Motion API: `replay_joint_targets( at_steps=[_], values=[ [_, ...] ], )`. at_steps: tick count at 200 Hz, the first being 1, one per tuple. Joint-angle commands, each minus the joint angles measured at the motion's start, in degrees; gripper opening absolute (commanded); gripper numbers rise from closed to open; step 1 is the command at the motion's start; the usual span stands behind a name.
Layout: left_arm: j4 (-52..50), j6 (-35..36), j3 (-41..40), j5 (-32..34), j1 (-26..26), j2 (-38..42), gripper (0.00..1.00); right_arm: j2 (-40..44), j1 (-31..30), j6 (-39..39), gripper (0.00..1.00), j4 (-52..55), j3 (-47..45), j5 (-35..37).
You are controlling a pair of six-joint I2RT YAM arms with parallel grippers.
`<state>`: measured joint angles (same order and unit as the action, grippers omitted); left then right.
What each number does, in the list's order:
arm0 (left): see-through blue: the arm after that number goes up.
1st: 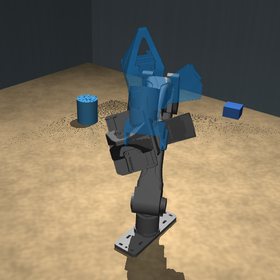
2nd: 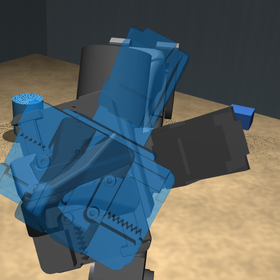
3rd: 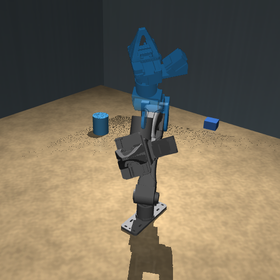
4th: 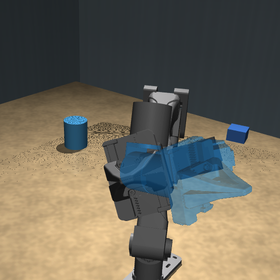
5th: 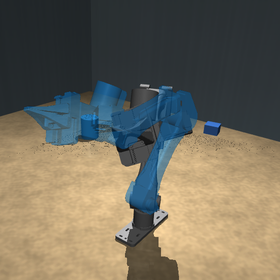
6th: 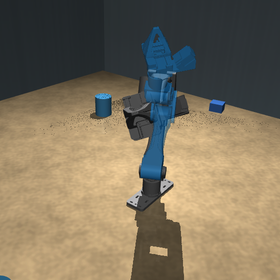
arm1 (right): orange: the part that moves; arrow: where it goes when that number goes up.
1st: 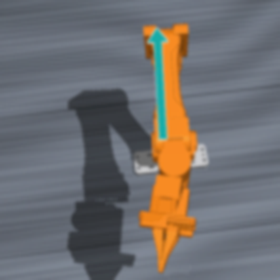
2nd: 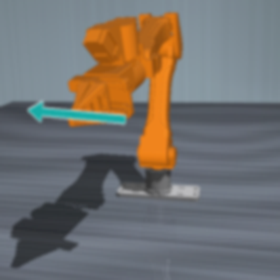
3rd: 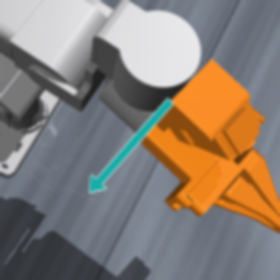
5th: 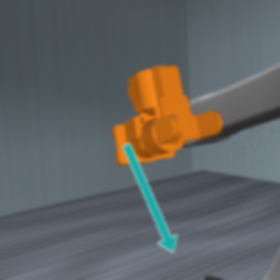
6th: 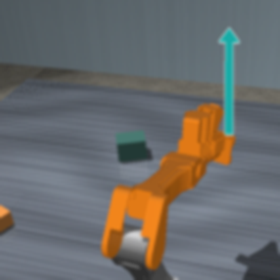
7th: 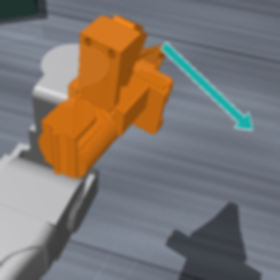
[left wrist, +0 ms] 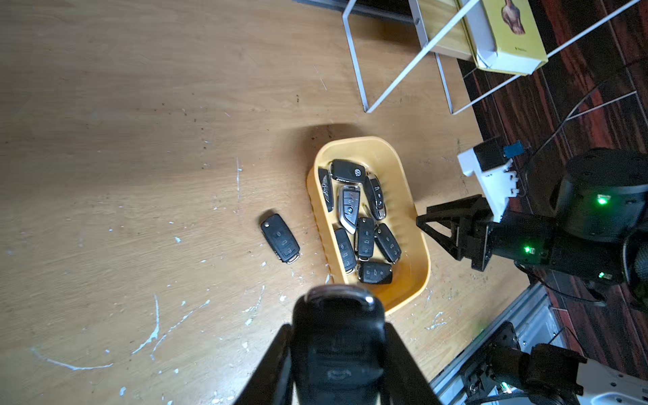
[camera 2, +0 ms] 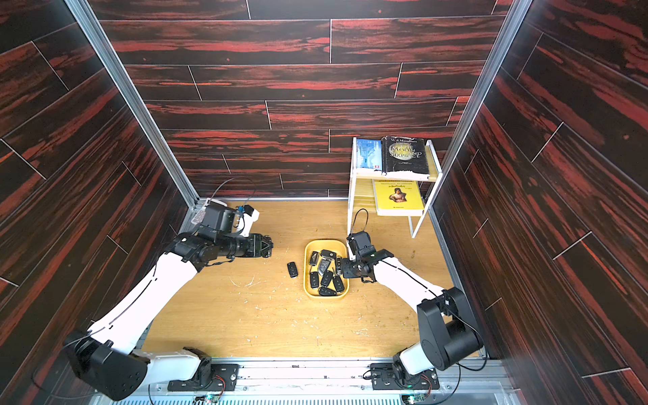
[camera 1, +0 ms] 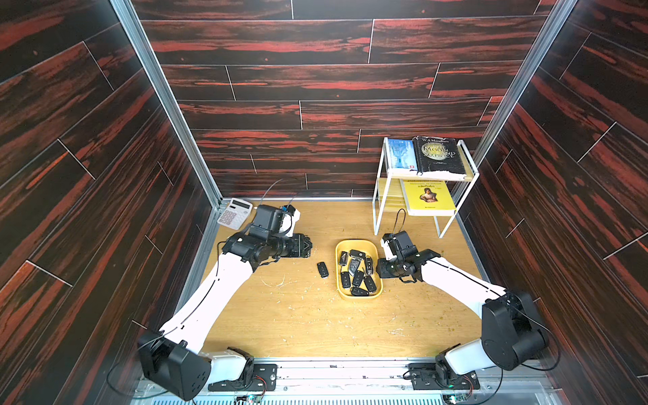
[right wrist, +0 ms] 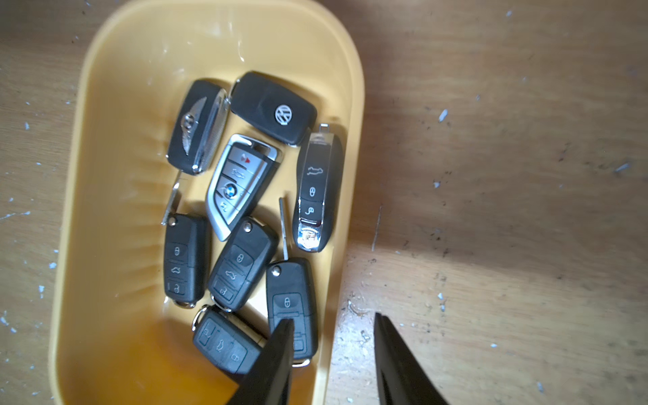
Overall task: Place the car key into the storage box
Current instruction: Pick up the car key from the center of the board, then place the car key in the storage box.
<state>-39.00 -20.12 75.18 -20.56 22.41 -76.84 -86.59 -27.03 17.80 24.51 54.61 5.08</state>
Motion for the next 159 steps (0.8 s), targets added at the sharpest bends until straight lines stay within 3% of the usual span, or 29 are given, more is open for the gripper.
replay_joint_targets(
  at_steps=[1,98,159],
  values=[
    [3.4,0.3,2.1,-0.8,1.7,-0.8,0.21,-1.2,0.2,0.7,0.37,-1.9,-1.3,-2.0],
    [8.9,2.1,2.4,-1.3,6.8,-7.1,0.22,-3.2,0.9,0.8,0.24,-3.9,-2.2,-4.3],
    [4.6,4.9,8.5,0.9,11.1,-16.6,0.22,-3.5,1.4,1.0,0.17,-5.0,-3.2,-5.4]
  ],
)
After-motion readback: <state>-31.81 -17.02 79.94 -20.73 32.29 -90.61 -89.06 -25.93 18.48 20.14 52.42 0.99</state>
